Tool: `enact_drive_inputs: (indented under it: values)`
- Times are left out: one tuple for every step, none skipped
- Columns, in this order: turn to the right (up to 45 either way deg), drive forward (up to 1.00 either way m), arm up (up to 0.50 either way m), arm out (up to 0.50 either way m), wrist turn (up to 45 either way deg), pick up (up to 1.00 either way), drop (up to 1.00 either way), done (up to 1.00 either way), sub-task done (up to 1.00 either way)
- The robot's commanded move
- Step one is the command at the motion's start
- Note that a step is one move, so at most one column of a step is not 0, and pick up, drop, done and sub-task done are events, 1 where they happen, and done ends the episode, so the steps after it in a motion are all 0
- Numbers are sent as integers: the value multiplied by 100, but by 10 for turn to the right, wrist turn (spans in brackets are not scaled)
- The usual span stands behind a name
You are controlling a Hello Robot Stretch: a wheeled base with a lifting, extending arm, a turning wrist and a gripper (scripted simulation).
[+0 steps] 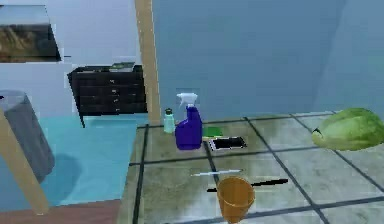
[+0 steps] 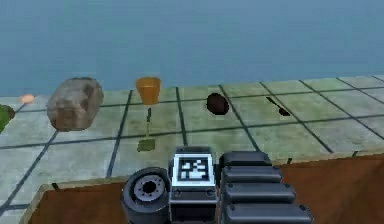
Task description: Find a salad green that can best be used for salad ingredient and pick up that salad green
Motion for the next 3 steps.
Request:
enact_drive_inputs:
  values:
    - [450, 0, 0, 0, 0, 0, 0, 0, 0]
    - [90, 0, 0, 0, 0, 0, 0, 0, 0]
    - [0, 15, 0, 0, 0, 0, 0, 0, 0]
